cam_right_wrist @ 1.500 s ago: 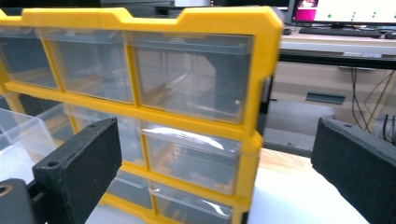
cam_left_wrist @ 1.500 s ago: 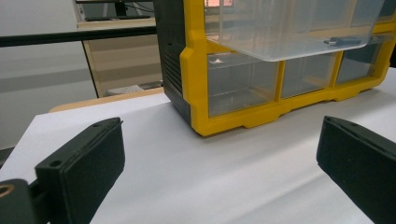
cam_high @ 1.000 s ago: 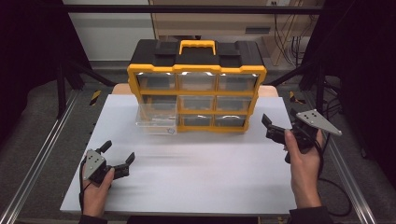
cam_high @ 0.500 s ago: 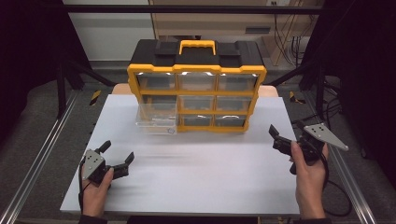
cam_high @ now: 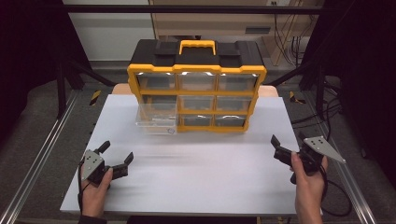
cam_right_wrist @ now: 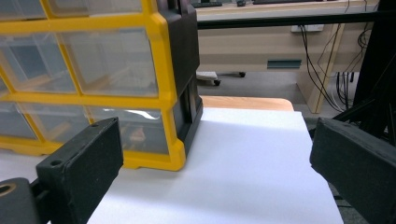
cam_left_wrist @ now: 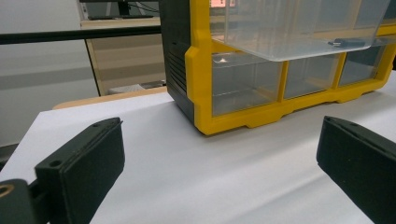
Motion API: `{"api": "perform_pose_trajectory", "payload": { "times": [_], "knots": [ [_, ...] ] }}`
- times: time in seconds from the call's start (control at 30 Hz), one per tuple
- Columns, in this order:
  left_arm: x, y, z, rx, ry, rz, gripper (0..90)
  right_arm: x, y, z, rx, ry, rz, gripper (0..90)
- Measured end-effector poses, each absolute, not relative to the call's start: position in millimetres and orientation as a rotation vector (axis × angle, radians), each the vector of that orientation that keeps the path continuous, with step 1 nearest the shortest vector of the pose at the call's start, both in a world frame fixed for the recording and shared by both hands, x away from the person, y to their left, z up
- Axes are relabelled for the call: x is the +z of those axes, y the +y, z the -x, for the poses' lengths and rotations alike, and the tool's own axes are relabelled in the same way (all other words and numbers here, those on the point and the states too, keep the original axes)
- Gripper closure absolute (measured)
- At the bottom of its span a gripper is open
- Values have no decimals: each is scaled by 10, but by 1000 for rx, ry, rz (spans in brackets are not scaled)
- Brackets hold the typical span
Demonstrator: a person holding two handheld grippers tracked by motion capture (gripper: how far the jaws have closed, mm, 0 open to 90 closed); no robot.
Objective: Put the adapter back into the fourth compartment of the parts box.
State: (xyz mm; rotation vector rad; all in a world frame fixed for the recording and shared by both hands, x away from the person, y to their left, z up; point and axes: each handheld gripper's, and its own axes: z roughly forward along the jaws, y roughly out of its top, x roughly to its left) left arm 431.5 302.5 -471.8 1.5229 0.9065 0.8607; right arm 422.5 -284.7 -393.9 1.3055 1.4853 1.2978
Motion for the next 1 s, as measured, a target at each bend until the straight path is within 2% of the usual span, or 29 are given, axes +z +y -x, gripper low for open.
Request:
{"api": "perform_pose_trajectory", "payload": {
  "times": [1.0],
  "knots": [
    [-4647, 2995, -4229, 824, 889, -1503, 7, -4514, -2791, -4034, 1315, 1518, -1286, 41]
  ]
}}
